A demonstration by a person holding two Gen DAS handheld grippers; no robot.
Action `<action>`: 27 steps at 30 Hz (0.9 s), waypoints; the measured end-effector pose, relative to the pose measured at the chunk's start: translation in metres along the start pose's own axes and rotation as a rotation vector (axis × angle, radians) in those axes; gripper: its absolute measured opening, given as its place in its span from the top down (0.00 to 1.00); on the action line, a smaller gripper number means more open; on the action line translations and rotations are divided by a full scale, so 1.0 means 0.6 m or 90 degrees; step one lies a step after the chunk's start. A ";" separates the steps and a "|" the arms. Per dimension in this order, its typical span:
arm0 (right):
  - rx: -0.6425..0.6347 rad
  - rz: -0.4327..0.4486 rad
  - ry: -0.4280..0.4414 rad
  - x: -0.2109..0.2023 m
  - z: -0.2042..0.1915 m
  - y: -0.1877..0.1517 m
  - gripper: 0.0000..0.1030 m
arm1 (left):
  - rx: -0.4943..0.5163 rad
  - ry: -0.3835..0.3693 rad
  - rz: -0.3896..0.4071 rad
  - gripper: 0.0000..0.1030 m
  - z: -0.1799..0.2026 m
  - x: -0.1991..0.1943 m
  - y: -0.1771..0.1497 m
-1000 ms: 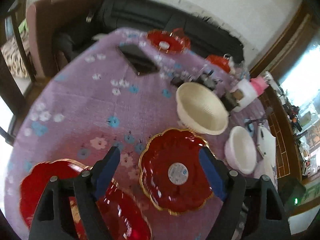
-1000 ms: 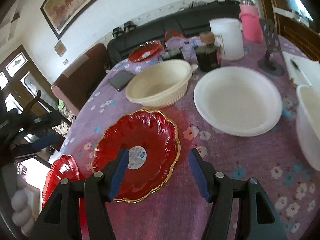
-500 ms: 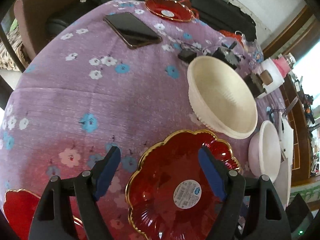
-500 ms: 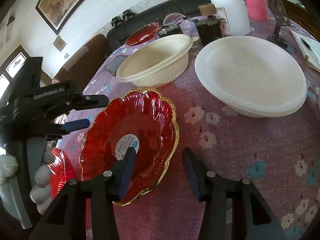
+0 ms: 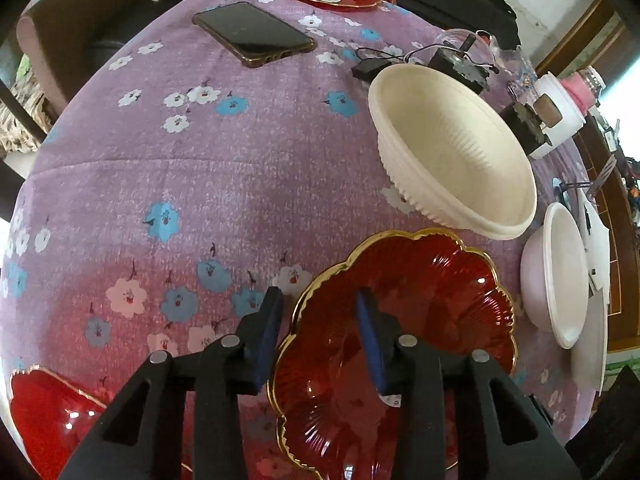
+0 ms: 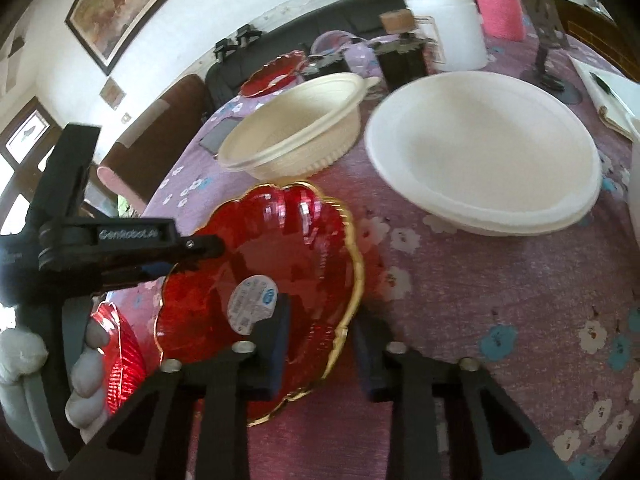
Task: Organize plates and bowls
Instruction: 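Lift the sticker plate with both grippers and carry it over the wedding plate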
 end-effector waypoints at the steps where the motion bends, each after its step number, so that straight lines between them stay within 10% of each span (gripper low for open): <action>1: 0.002 0.000 -0.003 -0.002 0.002 0.000 0.80 | 0.001 0.001 0.000 0.65 0.002 -0.002 -0.004; 27: 0.042 0.010 -0.024 -0.028 0.046 0.008 0.81 | 0.000 0.005 0.045 0.52 0.049 -0.059 -0.084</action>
Point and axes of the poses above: each gripper's, at about its wrist camera, not at the fingertips, and x roughly the way its jaws point, z to its right, y to its top, the point moved 5 cm from there along x, roughly the way its jaws point, and after that the axes turned 12 degrees about z, right-handed, at the moved point
